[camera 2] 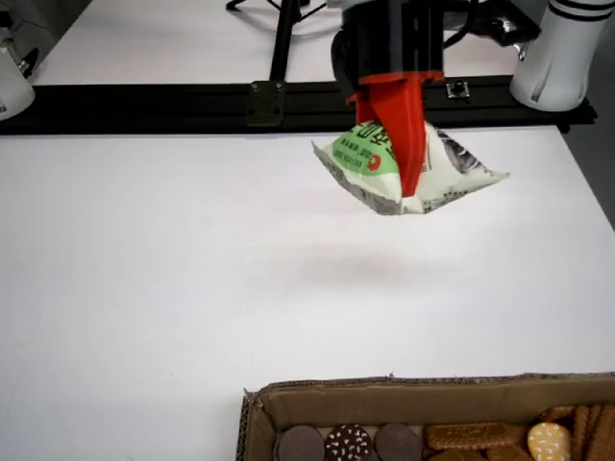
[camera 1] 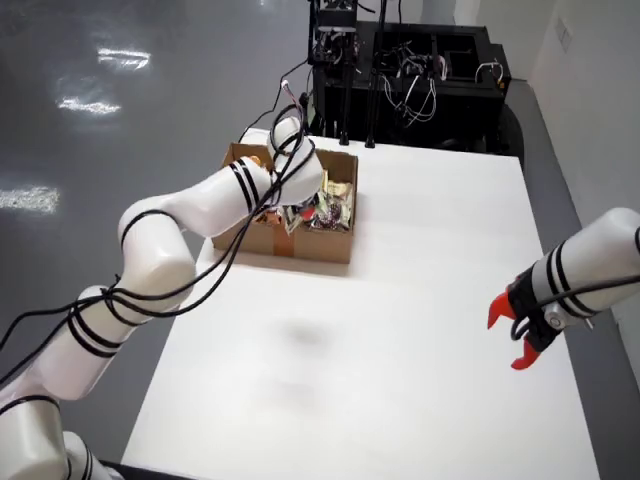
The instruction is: Grasp a snack and put it in the bin.
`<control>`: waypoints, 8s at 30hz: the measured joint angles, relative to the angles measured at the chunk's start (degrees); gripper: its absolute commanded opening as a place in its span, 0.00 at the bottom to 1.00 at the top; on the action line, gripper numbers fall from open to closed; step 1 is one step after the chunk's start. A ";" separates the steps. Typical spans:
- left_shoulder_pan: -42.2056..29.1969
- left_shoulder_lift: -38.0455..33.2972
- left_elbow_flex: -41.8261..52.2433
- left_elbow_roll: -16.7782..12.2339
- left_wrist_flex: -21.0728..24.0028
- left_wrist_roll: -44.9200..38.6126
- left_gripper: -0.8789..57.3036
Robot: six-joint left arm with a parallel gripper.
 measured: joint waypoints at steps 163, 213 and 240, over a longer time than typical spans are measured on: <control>-19.48 -14.37 25.84 -9.76 -6.29 23.82 0.01; -19.49 -13.54 25.35 -12.27 -12.33 20.71 0.09; -16.82 -13.62 25.35 -12.22 -12.19 20.73 0.09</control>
